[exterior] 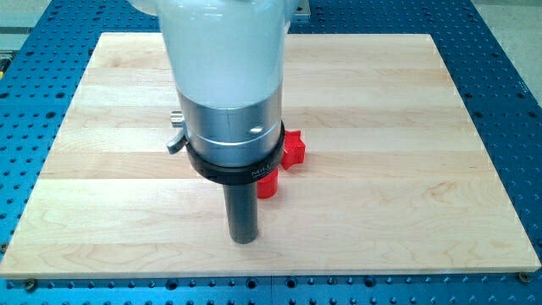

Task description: Slightly move the red circle to the right of the green circle

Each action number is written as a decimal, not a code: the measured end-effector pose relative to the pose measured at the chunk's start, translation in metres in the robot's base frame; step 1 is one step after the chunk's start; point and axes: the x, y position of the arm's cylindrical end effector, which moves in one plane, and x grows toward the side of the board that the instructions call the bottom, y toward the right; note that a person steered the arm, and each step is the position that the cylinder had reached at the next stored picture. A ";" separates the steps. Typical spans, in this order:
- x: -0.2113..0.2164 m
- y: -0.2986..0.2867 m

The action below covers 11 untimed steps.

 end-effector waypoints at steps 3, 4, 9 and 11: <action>-0.038 -0.005; -0.039 0.003; -0.046 0.022; -0.041 0.021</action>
